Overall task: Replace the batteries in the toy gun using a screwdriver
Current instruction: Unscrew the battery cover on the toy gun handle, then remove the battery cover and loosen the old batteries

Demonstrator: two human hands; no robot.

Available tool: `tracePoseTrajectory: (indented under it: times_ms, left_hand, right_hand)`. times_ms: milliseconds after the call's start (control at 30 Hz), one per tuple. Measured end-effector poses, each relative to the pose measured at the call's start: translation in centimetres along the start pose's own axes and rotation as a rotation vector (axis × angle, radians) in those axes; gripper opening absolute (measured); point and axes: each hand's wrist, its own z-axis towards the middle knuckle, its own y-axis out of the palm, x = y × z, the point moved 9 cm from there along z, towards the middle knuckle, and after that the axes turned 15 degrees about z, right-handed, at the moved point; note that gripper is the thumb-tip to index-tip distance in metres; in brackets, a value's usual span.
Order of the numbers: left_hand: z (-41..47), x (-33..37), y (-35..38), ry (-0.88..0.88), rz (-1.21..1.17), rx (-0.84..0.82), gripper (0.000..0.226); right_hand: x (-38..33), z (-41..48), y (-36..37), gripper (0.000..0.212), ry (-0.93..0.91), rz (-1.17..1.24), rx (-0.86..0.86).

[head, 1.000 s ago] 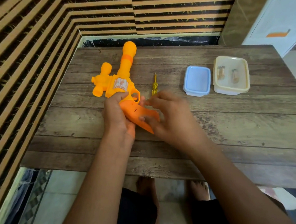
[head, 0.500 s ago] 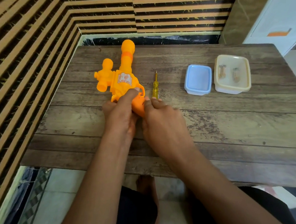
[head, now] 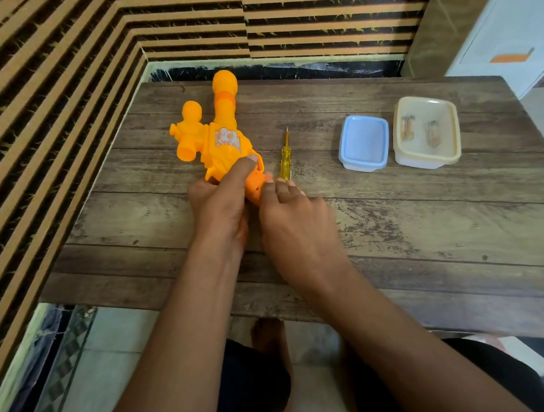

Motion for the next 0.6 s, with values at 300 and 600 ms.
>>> tracePoseTrajectory:
  times_ms: [300,600]
  left_hand:
    - [0.6,0.1,-0.6,-0.004,-0.049,0.028,0.012]
    - [0.7,0.4,-0.8,0.055,0.007,0.059,0.021]
  right_hand:
    - [-1.4,-1.0,-3.2,0.027,-0.182,-0.024,0.297]
    - [-0.4,-2.0,-3.9,0.024,-0.194,0.206,0.321]
